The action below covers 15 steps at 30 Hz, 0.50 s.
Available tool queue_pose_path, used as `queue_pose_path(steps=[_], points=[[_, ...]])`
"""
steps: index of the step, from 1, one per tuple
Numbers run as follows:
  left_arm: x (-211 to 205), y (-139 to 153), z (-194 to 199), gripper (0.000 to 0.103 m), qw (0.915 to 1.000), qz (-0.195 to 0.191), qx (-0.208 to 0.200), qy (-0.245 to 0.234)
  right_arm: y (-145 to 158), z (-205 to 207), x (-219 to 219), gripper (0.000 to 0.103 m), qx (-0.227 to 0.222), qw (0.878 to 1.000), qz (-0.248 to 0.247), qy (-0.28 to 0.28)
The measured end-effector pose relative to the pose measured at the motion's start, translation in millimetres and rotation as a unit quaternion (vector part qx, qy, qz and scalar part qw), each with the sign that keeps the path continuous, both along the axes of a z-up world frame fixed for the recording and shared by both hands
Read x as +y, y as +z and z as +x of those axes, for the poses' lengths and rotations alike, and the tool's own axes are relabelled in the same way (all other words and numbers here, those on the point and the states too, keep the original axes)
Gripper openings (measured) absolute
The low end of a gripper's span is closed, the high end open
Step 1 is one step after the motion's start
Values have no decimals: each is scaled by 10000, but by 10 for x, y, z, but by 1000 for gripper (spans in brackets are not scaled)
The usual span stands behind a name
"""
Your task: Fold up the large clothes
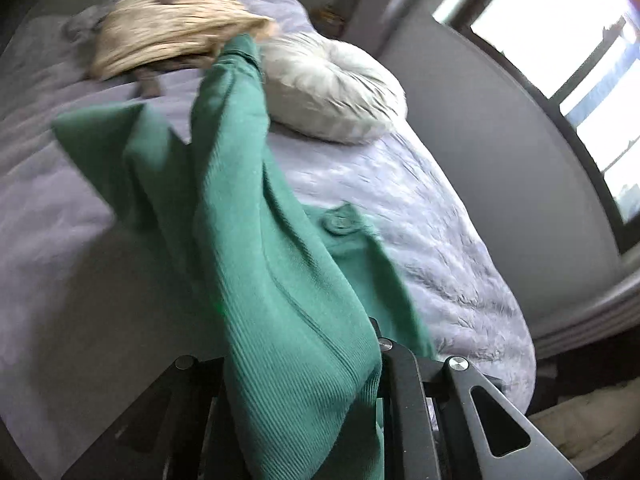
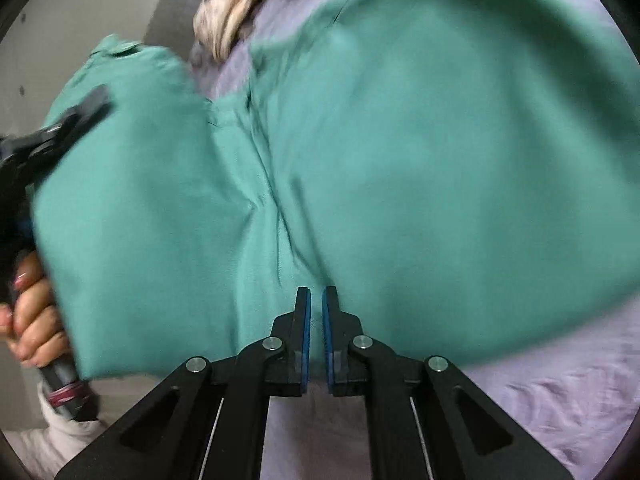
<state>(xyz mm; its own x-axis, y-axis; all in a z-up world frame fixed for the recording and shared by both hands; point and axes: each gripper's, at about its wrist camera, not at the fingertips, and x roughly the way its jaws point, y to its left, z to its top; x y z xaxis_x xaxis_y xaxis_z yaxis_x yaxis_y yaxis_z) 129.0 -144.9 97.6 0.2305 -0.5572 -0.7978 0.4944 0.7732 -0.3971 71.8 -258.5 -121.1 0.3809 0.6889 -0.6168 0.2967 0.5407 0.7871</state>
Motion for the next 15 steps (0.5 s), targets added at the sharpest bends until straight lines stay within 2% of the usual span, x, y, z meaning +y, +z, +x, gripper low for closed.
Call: queue_pose_path(steps=[4, 7, 9, 11, 13, 14, 15], points=[[-684, -302, -71, 19, 9989, 351, 15, -300, 22, -269, -498, 8, -131, 9990, 144, -394], [-1087, -632, -119, 19, 9956, 866, -49, -359, -115, -462, -790, 10, 14, 9981, 185, -594], [-1241, -801, -190, 25, 9920, 1187, -147, -409, -193, -565, -913, 10, 80, 9966, 326, -748], [-1315, -843, -243, 43, 9910, 1241, -194, -463, -244, -659, -1018, 10, 105, 9953, 456, -854], [-1356, -794, -302, 61, 9926, 1062, -195, -561, -270, -711, -1059, 10, 103, 9947, 511, -881], [-1395, -722, -353, 68, 9933, 912, -241, -662, -269, -746, -1070, 10, 103, 9946, 535, -887], [-1420, -673, -385, 71, 9931, 856, -306, -742, -268, -686, -942, 10, 107, 9946, 533, -889]])
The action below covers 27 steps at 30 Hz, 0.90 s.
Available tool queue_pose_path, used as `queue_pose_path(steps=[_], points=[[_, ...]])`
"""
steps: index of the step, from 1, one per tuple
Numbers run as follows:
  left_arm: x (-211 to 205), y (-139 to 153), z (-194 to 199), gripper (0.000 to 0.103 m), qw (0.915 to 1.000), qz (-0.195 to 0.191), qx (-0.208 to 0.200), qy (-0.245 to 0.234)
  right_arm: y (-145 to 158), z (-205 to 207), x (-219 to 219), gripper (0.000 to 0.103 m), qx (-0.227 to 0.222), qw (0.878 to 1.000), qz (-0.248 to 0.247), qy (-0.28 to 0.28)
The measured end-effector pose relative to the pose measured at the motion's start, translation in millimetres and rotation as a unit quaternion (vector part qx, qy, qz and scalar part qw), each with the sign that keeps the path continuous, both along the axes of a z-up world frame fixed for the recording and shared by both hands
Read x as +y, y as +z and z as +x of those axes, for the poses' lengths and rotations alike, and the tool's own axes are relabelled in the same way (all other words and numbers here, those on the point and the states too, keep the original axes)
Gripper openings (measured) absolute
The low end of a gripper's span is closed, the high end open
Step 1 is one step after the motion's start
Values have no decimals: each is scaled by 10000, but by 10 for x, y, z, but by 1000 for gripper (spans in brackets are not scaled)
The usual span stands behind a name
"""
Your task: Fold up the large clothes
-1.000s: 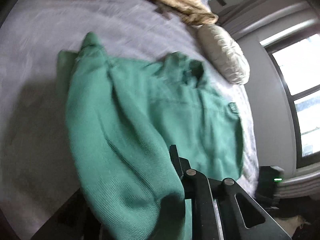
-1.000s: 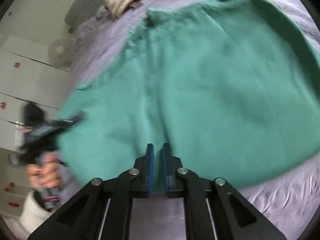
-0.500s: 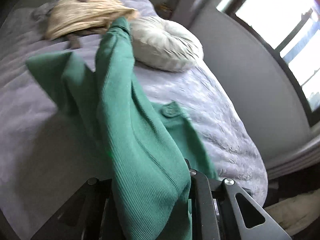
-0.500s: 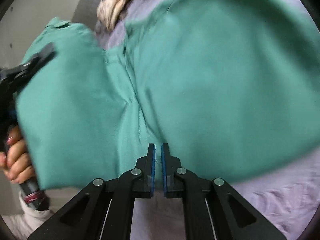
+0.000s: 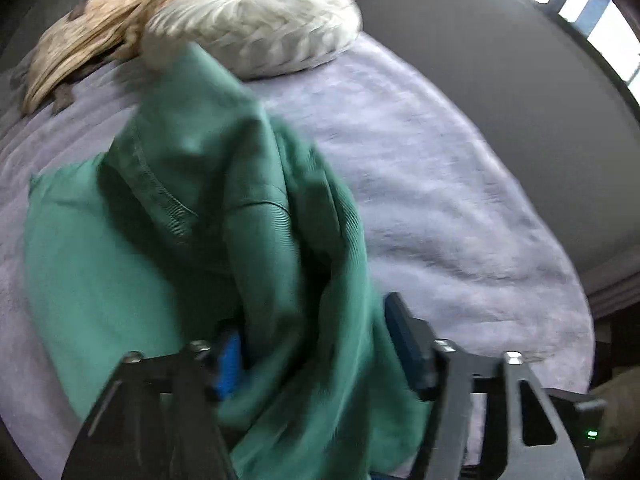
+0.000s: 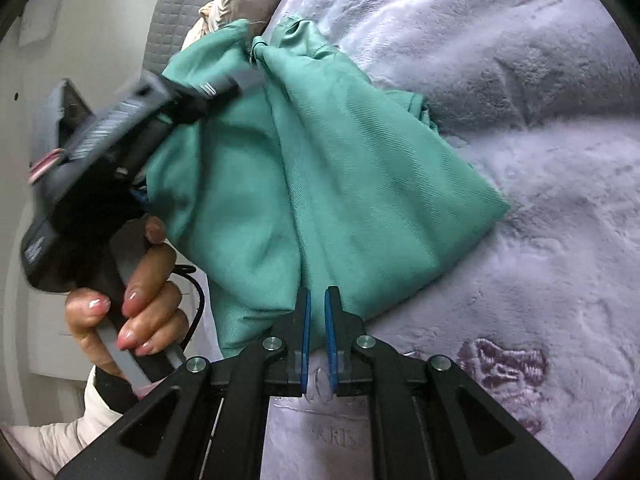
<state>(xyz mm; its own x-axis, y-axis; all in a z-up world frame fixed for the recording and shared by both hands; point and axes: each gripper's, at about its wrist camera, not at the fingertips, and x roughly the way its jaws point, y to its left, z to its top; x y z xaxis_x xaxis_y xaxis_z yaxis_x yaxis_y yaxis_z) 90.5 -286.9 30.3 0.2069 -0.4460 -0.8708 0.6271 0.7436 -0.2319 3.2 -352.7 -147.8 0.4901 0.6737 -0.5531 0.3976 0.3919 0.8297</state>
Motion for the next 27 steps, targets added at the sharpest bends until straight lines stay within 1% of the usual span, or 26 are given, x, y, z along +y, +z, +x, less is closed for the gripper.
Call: queue_pose_path(steps=[2, 4, 5, 7, 9, 11, 12, 13, 14, 15, 17, 19, 20, 21, 22, 23, 24, 25, 27], points=[[-48, 140, -93, 78, 9996, -144, -124, -228, 6, -38, -90, 10, 7, 10000, -33, 11], [-2, 257, -140, 78, 9989, -336, -123, -309, 3, 88, -37, 10, 22, 9999, -107, 22], [96, 349, -176, 78, 9985, -437, -140, -290, 0, 110, -53, 10, 25, 9999, -147, 23], [223, 420, -145, 78, 9987, -452, -192, -148, 68, 119, -83, 10, 26, 9997, -251, 35], [482, 478, -87, 78, 9987, -435, -231, 111, 157, 98, -139, 11, 0, 9997, -249, 26], [815, 494, -75, 78, 9982, -315, -274, 439, 171, 49, -140, 12, -65, 9999, -116, 6], [936, 485, -89, 78, 9977, -259, -276, 558, 174, 17, -111, 23, -133, 9999, 58, -5], [1081, 458, -57, 78, 9970, -185, -273, 700, 181, -8, -74, 49, -192, 9996, 207, -25], [1236, 424, -35, 78, 9958, -82, -272, 869, 186, -21, -15, 64, -258, 9992, 318, -46], [1376, 389, -27, 78, 9945, 21, -247, 1017, 207, -45, 60, 72, -380, 9982, 464, -60], [1651, 275, -37, 78, 9919, 242, -123, 1245, 191, -19, 289, 72, -503, 9961, 725, 34], [1863, 146, -63, 78, 9879, 395, 65, 1499, 126, 51, 493, 72, -482, 9955, 810, 20], [1954, 83, -90, 78, 9863, 410, 166, 1587, 90, 100, 548, 72, -465, 9952, 858, -28], [2031, 49, -112, 78, 9849, 419, 238, 1663, 61, 121, 593, 71, -444, 9950, 890, -92], [2095, 19, -132, 78, 9837, 437, 276, 1723, 37, 181, 633, 59, -446, 9947, 905, -178], [2190, 1, -168, 78, 9823, 462, 292, 1794, 34, 240, 657, 43, -431, 9952, 853, -224], [2246, -2, -179, 78, 9817, 457, 288, 1825, 44, 306, 684, 8, -284, 9977, 580, -189], [2286, 5, -195, 78, 9814, 442, 274, 1848, 74, 332, 711, 9, -313, 9983, 470, -156], [2363, -2, -221, 78, 9809, 426, 235, 1883, 197, 328, 788, 8, -518, 9980, 349, -76]])
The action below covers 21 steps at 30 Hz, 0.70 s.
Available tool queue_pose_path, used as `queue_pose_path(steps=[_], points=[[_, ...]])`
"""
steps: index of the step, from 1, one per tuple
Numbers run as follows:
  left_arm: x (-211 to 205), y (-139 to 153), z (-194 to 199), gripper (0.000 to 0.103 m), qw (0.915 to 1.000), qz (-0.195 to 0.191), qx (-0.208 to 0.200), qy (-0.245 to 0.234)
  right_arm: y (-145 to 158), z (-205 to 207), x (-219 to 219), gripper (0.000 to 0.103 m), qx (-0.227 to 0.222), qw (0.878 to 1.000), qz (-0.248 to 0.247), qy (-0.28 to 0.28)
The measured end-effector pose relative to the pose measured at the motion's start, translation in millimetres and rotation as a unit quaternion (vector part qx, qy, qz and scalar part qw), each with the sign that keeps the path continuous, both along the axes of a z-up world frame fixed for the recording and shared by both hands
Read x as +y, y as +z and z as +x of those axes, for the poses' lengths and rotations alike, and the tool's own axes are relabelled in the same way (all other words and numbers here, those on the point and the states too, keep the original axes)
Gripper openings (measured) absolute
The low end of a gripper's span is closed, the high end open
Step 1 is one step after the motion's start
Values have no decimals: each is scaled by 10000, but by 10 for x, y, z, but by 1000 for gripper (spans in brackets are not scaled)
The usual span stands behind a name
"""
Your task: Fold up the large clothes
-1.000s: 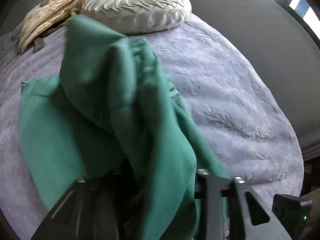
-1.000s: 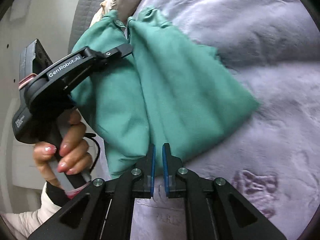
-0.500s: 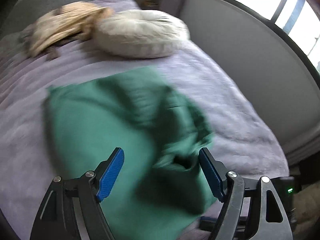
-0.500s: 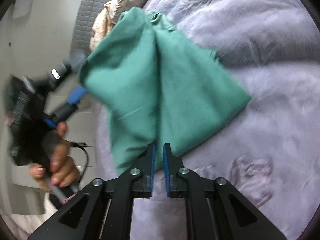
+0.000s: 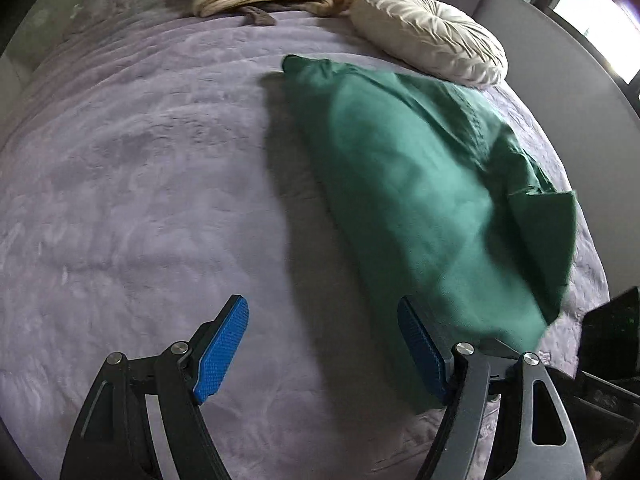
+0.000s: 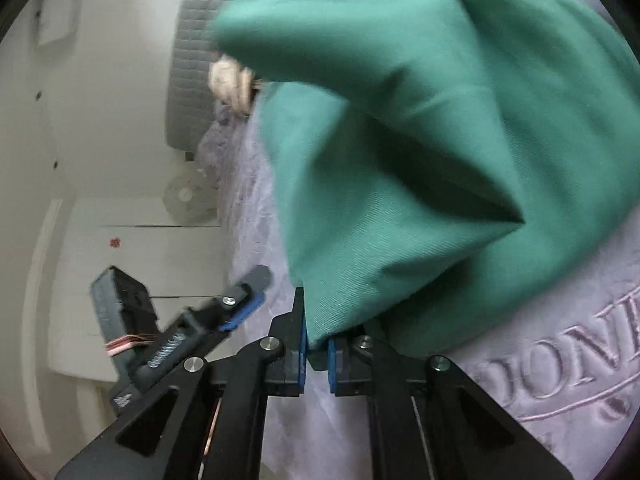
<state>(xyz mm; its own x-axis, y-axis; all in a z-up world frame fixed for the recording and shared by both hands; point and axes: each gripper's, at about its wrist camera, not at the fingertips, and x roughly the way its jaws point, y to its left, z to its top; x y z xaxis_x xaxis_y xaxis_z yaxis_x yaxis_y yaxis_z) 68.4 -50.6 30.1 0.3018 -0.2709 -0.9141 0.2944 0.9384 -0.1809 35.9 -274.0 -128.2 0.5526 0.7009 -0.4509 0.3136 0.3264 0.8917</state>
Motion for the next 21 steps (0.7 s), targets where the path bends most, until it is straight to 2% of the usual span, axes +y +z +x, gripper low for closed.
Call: queue_pose_path(steps=[2, 7, 9, 10, 11, 12, 13, 14, 15, 18, 21], points=[[48, -47, -1, 78, 10000, -12, 40, 41, 44, -85, 98, 8, 10, 9999, -72, 86], [-69, -298, -2, 78, 9995, 35, 293, 94, -264, -189, 322, 7, 469, 9983, 103, 325], [-71, -318, -39, 78, 9996, -113, 184, 179, -186, -149, 307, 7, 492, 9972, -67, 559], [-60, -317, -46, 82, 9995, -182, 173, 208, -90, -165, 291, 10, 485, 9958, -281, 727], [-46, -317, -45, 85, 9993, -192, 195, 260, -6, -162, 255, 15, 485, 9937, -486, 881], [-40, -318, -45, 85, 9992, -198, 210, 274, 125, -179, 181, 27, 489, 9901, -834, 1021], [-35, -316, -46, 85, 9991, -211, 230, 275, 227, -195, 102, 48, 445, 9876, -1112, 1018], [-27, -308, -41, 85, 9991, -221, 227, 278, 383, -235, -25, 61, 342, 9831, -1544, 928], [-23, -295, -39, 85, 9992, -220, 199, 282, 546, -230, -114, 80, 232, 9779, -1914, 809], [-54, -276, -70, 85, 9994, -199, 149, 244, 857, -176, -327, 81, 33, 9504, -3058, 569], [-112, -296, -101, 85, 9995, -165, 122, 246, 817, 171, -301, 81, 60, 9266, -3684, 749]])
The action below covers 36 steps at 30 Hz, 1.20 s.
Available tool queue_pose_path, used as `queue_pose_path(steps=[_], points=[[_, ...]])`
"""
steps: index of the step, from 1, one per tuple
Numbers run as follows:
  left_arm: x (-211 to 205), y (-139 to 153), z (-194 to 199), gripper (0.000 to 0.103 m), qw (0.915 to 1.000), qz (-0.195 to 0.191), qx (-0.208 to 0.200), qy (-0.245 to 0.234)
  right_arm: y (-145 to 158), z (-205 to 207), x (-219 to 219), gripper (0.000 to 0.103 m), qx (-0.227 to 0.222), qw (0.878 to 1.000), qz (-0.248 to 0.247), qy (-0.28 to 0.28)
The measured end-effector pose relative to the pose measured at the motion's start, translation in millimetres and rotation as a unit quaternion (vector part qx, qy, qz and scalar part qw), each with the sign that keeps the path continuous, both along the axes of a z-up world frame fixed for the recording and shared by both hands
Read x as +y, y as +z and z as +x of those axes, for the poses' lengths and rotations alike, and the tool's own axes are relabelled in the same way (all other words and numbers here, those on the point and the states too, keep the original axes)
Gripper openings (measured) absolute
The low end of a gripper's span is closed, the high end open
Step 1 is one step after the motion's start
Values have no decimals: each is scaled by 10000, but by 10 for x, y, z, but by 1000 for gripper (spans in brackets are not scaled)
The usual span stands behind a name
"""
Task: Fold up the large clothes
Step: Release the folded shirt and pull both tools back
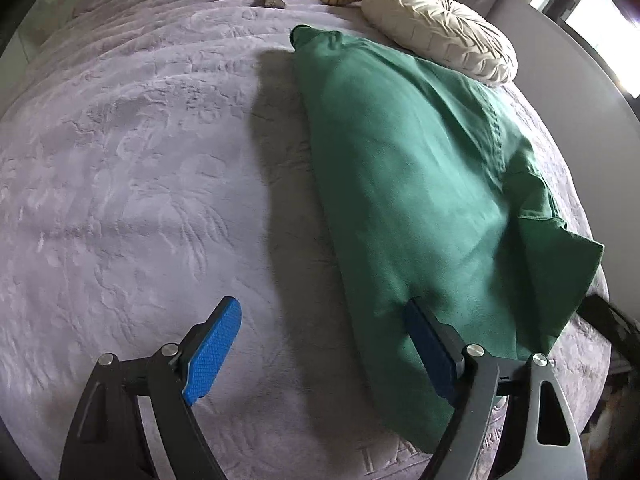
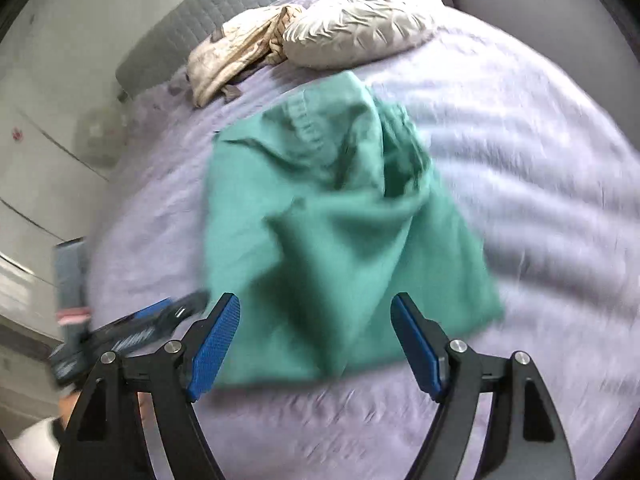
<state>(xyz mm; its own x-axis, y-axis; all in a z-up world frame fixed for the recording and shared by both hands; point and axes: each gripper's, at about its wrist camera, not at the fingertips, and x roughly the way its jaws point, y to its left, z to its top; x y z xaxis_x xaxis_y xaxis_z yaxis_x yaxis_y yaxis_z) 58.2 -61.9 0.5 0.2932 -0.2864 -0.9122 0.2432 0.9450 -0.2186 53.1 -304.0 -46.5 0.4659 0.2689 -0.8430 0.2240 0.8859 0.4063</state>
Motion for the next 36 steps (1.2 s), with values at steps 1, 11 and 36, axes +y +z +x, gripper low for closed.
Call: queue_pose_path(steps=[1, 11, 36], points=[[-11, -5, -9, 85, 10000, 5, -17, -10, -26, 103, 60, 78, 20, 9998, -160, 78], [-94, -77, -45, 86, 9992, 123, -111, -371, -551, -312, -902, 5, 355, 9633, 1410, -2254], [-158, 127, 662, 91, 9986, 181, -425, 243, -20, 560, -868, 43, -83, 9935, 937, -646]])
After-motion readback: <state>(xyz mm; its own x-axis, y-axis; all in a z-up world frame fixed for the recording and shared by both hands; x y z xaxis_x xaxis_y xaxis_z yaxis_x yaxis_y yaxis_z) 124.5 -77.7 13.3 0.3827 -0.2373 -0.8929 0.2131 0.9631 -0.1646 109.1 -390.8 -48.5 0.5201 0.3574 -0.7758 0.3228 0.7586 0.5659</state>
